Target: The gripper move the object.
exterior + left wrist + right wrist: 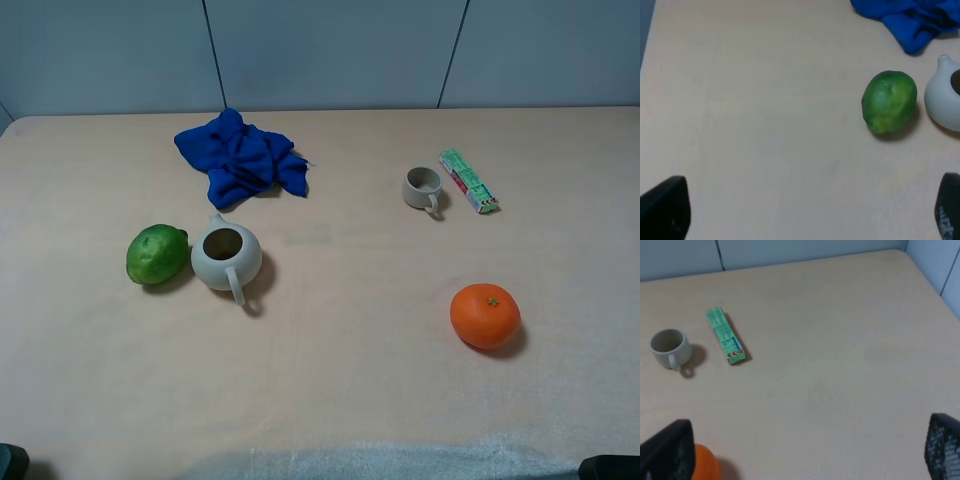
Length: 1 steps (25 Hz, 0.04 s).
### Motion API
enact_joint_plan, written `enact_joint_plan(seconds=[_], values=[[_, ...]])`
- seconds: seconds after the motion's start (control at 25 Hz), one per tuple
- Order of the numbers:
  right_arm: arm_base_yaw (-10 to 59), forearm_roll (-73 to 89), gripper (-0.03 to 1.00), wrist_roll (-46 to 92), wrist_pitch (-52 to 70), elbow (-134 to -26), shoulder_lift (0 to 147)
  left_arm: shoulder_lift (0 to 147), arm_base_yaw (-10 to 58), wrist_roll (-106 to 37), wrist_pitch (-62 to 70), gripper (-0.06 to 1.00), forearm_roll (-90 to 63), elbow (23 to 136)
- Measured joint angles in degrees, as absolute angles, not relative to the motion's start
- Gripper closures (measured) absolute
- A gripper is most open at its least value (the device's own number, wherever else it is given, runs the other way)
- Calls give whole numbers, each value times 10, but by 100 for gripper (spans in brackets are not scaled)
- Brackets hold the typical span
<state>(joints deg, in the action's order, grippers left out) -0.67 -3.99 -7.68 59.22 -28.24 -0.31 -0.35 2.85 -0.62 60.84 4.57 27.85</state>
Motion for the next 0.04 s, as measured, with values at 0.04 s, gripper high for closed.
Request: enact_joint_plan(seconds=[0.04], values=[[-7,-40,27,-77,592,-282,-3,-3,28,-6,608,-5,46,279]])
